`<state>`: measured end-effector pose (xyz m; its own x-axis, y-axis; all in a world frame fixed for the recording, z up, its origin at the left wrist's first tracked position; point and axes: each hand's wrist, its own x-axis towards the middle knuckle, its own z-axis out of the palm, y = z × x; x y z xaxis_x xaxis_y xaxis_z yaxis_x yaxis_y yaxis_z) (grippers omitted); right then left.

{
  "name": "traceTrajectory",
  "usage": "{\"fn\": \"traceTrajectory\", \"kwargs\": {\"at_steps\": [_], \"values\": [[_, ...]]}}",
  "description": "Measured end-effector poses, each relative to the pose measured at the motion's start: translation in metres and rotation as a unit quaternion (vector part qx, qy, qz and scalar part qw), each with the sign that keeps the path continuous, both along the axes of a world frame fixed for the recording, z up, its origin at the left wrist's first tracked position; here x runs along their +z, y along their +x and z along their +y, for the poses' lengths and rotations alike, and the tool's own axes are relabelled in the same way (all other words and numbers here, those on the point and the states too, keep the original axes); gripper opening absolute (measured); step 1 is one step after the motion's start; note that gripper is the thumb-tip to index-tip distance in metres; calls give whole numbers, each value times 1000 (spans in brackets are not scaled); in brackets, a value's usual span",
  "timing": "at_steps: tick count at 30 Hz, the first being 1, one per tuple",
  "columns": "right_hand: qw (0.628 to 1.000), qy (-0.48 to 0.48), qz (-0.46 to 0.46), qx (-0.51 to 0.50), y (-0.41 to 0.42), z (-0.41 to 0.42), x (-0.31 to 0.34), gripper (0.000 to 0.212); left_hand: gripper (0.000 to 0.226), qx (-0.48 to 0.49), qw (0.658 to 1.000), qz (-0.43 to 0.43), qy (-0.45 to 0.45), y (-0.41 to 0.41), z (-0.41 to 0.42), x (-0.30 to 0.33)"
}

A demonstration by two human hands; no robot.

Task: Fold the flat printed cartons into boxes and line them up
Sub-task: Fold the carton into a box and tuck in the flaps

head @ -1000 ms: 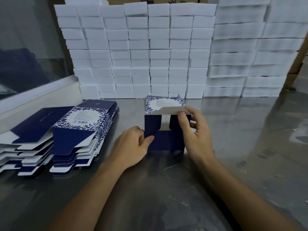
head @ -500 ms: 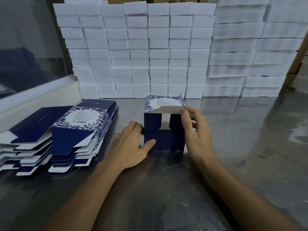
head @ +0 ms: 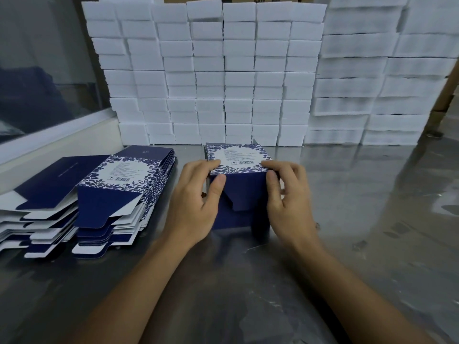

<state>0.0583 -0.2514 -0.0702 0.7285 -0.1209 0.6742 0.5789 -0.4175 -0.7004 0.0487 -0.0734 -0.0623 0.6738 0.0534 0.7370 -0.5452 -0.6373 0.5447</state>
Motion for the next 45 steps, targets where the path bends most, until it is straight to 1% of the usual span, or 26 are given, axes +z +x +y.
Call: {"fn": "traceTrajectory", "kwargs": {"at_steps": [2, 4, 6, 8, 13, 18, 23, 29, 32, 36, 38, 43, 45], "values": [[995, -62, -69, -44, -2, 5, 3, 19, 36, 11, 1000, -12, -2, -1, -4, 0], [981, -133, -118, -81, -5, 14, 6, 17, 32, 16, 999, -35, 5, -2, -8, 1], [966, -189, -142, -104, -7, 25, 7, 17, 28, 25, 998, -58, 16, -3, -12, 1], [962, -204, -145, -111, -8, 31, 7, 19, 25, 33, 997, -72, 23, -4, -14, 2], [968, -177, -144, -103, -6, 31, 9, 17, 21, 51, 994, -91, 36, -3, -17, 3], [972, -161, -146, -94, -5, 28, 10, 11, 23, 54, 995, -81, 36, -4, -16, 4], [981, -122, -142, -48, -1, 11, 6, 13, 25, 51, 996, -75, 28, -3, -11, 4], [983, -109, -142, -45, 1, 12, 8, 7, 25, 49, 996, -78, 22, -2, -11, 3], [987, -84, -129, -38, 0, 12, 7, 7, 25, 46, 996, -77, 26, -1, -10, 2], [995, -24, -92, -12, 0, 3, 6, 8, 26, 34, 997, -71, -3, 2, -4, 2], [997, -13, -71, -2, 1, -1, 8, 9, 27, 31, 997, -70, -6, 2, -3, 1], [998, 23, -55, 11, 5, -2, 12, 9, 27, 26, 997, -73, -18, 4, -4, -1], [998, 28, -55, 11, 4, -2, 10, 11, 28, 13, 998, -53, -19, 5, -2, -4]]}}
